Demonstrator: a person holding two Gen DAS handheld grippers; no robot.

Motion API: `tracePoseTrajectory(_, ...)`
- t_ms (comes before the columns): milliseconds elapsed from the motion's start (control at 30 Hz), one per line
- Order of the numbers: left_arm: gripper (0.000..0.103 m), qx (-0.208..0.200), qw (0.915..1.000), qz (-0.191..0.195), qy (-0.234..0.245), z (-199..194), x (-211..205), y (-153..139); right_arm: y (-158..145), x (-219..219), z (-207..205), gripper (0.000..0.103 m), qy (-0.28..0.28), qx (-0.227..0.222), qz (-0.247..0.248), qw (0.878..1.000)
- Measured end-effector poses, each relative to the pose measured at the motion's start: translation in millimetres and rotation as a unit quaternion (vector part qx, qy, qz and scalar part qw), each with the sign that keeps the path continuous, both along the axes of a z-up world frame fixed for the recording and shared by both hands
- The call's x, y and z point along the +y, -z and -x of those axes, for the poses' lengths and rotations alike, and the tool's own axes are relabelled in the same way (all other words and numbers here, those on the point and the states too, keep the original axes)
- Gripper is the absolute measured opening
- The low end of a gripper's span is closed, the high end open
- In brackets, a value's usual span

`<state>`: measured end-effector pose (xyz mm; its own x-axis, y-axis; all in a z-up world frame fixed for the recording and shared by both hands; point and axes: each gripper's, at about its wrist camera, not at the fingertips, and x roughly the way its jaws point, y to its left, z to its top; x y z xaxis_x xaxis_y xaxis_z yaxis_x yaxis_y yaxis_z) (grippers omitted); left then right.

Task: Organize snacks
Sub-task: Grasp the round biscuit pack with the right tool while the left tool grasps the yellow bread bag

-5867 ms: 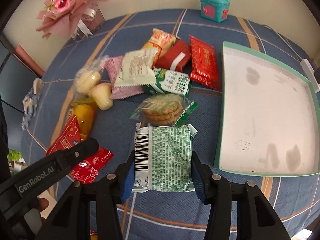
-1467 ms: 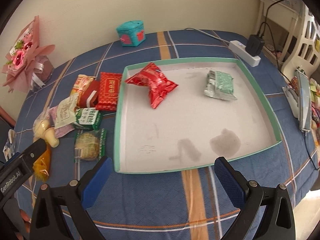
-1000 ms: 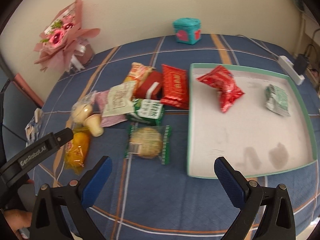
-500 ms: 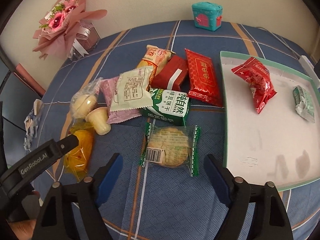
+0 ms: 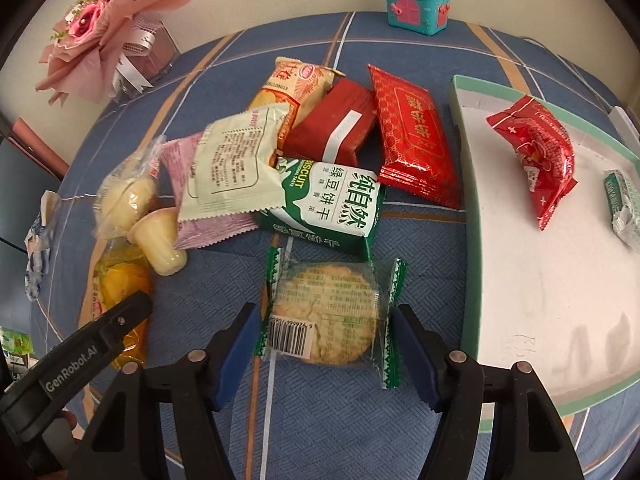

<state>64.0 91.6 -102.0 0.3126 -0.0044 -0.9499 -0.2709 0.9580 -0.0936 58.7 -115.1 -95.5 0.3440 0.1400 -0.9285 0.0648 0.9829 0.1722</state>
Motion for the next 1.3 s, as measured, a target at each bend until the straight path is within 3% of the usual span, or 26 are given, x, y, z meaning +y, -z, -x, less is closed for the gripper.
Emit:
tracePoseTrajectory(400, 0.054, 0.010, 0.9994, -0.028, 0.016, -9, -15, 11, 7, 15, -15, 0.071, -0.003, -0.002, 0.027, 1.000)
tracePoseTrajectory(567, 0.046, 0.008, 0.9995, -0.028, 0.014, -12, -18, 7, 8, 25, -15, 0.069, -0.014, -0.004, 0.053, 0.998)
tracePoseTrajectory(733, 0.041, 0.007, 0.9996, -0.025, 0.012, -11, -16, 3, 8, 23, -15, 0.062, -0.008, -0.003, 0.046, 0.999)
tracePoseTrajectory(967, 0.040, -0.002, 0.9999, -0.014, 0.000, -8, -8, 0, 3, 11, -11, 0.061, 0.003, 0.008, 0.028, 1.000)
tracePoseTrajectory(1300, 0.040, -0.055, 0.9984, -0.010, -0.010, 9, -3, -38, -33, -4, -3, 0.061, 0.025, -0.014, -0.002, 1.000)
